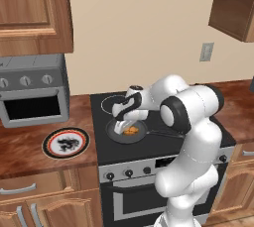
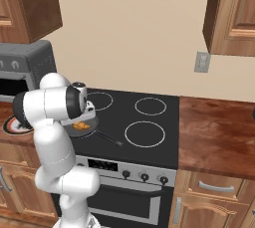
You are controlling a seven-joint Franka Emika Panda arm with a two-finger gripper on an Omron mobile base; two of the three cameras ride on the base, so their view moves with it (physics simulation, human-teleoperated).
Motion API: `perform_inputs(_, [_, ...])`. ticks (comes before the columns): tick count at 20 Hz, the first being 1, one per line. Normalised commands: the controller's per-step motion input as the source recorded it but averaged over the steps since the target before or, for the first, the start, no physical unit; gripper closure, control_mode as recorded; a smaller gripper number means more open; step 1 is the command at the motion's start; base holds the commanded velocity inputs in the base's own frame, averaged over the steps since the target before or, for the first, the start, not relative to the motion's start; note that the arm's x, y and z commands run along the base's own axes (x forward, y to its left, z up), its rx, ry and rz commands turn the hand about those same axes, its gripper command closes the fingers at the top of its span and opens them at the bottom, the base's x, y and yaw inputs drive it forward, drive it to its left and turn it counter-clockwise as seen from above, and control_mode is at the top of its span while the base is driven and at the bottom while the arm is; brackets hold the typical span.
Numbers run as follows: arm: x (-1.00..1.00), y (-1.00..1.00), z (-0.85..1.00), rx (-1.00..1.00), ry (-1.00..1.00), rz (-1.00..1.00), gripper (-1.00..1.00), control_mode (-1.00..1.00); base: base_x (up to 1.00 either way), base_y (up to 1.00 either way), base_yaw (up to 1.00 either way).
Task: Pick the croissant and place it on the pan. Then turn on the stove to warm the croissant.
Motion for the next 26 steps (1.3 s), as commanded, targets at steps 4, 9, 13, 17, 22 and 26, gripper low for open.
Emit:
perform_inputs(4, [0.00, 0.00, 0.00, 0.00, 0.00, 0.00, -1.00, -1.00, 0.00, 0.00, 0.00])
perform_inputs(9, [-0.08, 0.00, 0.15, 0.00, 0.00, -0.01, -1.00, -1.00, 0.00, 0.00, 0.00])
perform_inputs(13, [-0.13, 0.00, 0.30, 0.00, 0.00, -0.02, -1.00, -1.00, 0.00, 0.00, 0.00])
perform_inputs(17, [-0.29, 0.00, 0.43, 0.00, 0.00, 0.00, -1.00, -1.00, 0.00, 0.00, 0.00])
perform_inputs(22, [-0.48, 0.00, 0.35, 0.00, -0.03, 0.00, -1.00, -1.00, 0.00, 0.00, 0.00])
perform_inputs(26, [-0.53, 0.00, 0.23, 0.00, -0.09, -0.01, -1.00, -1.00, 0.00, 0.00, 0.00])
